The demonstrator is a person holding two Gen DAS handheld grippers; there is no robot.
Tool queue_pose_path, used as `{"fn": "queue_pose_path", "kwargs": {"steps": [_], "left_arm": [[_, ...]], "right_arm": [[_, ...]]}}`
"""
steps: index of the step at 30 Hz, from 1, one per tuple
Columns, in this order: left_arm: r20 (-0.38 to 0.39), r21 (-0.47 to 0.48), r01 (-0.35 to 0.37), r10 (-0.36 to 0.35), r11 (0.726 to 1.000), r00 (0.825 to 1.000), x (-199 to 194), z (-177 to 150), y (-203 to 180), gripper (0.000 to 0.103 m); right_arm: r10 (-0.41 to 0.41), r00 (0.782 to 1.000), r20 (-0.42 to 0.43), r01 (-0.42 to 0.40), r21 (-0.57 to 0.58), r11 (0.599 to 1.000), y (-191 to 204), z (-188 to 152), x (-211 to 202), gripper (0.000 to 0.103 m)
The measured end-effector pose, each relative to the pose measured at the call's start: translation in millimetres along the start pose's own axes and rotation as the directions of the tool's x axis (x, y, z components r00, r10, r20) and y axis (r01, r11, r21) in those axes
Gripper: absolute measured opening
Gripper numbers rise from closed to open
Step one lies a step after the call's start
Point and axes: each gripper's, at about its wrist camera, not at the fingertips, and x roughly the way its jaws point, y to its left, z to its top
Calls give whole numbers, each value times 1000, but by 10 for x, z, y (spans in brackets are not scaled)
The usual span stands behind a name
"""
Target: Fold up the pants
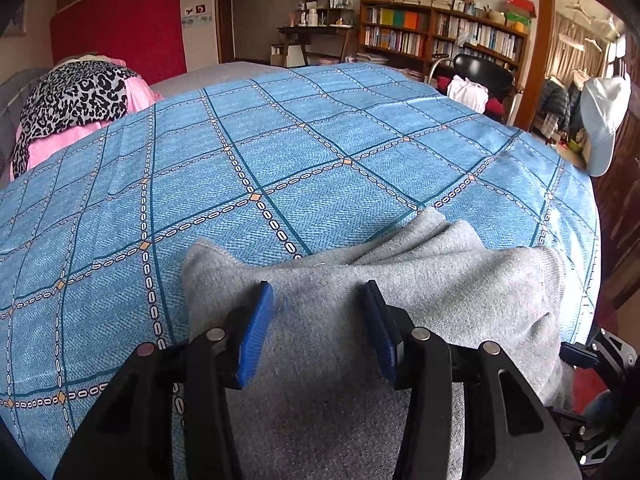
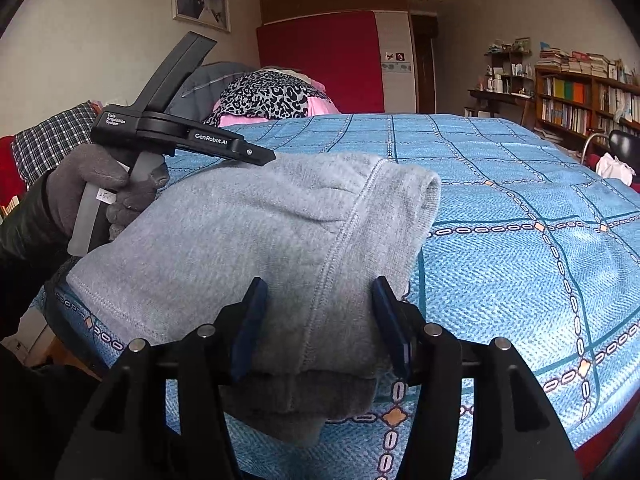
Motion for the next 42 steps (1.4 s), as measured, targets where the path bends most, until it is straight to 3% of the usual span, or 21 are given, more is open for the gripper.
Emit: {"fn": "queue_pose_path", "kwargs": {"steps": [4, 6, 8, 18, 23, 29, 32, 42], "left_arm": [[37, -79, 21, -18, 997, 999, -242, -59, 128, 66], [47, -122, 47, -42, 991, 998, -363, -117, 214, 70], [55, -154, 58, -50, 986, 997, -469, -182, 290, 75], [36, -263, 120, -114, 957, 993, -751, -625, 502, 81], [8, -323, 183, -190, 929, 982, -725, -794, 579, 82], [-9, -373, 239, -261, 897, 965, -663, -898, 637, 85], [-6, -366, 257, -279, 894, 960, -680, -923, 621, 86], [-9, -329, 370, -395, 869, 919, -612, -967, 513, 92]], "right_arm": [[19, 1000, 4, -19, 33, 999, -34, 49, -53, 59], [44, 999, 5, -45, 77, 996, -89, 78, -76, 72], [68, 998, 11, -69, 135, 988, -172, 108, -90, 79], [149, 989, 6, -140, 393, 909, -604, 238, 53, 80], [177, 984, -26, -150, 420, 895, -627, 295, 203, 81], [184, 981, -68, -144, 392, 909, -544, 339, 321, 87], [208, 975, -76, -162, 396, 904, -523, 367, 378, 88], [253, 961, -109, -196, 372, 907, -462, 458, 567, 89]]}}
